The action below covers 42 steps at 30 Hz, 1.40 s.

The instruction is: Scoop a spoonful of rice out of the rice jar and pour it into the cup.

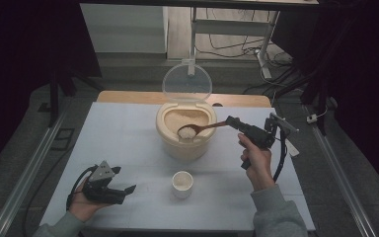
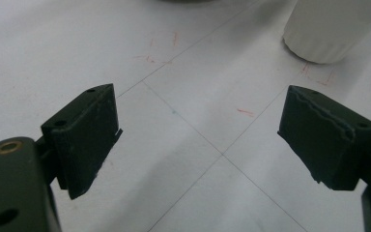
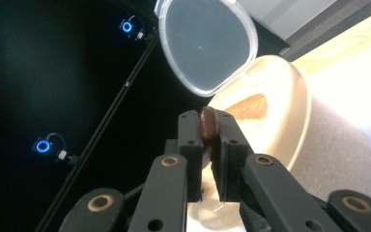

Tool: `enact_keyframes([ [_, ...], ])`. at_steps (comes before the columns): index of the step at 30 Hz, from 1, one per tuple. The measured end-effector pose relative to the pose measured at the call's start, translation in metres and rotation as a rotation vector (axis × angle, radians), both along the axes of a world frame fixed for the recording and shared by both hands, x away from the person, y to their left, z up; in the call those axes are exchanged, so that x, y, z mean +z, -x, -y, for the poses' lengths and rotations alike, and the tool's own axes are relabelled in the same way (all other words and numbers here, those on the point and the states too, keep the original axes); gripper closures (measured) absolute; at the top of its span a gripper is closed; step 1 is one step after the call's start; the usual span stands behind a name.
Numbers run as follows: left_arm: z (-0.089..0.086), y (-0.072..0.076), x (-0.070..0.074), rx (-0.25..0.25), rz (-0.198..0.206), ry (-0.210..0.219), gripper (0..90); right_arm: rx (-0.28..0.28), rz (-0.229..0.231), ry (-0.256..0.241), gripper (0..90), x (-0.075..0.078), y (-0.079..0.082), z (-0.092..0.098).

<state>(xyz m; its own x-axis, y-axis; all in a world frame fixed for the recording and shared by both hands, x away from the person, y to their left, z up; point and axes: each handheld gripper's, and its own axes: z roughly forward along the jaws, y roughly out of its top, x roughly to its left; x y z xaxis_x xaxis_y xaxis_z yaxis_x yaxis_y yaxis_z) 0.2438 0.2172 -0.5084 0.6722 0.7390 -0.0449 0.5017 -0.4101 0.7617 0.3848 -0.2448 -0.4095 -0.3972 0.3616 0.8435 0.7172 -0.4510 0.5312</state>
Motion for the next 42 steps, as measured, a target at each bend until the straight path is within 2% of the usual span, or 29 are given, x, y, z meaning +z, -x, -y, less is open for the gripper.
enact_keyframes([
  [6, 0.0, 0.0, 0.0, 0.002, 0.0, 0.001, 14.0, 0.031, -0.002, 0.007, 83.8, -0.001, 0.009, 0.003],
  [21, 0.002, -0.002, 0.0, -0.001, -0.002, -0.003, 14.1, 0.105, -0.03, 0.037, 83.8, -0.018, 0.029, 0.009],
  [31, 0.002, -0.002, 0.0, -0.001, -0.004, -0.006, 14.1, 0.157, -0.049, 0.091, 83.8, -0.03, 0.035, 0.004],
  [42, 0.002, -0.003, -0.001, -0.001, -0.005, -0.007, 14.1, 0.183, -0.041, 0.185, 83.7, -0.035, 0.037, 0.001],
])
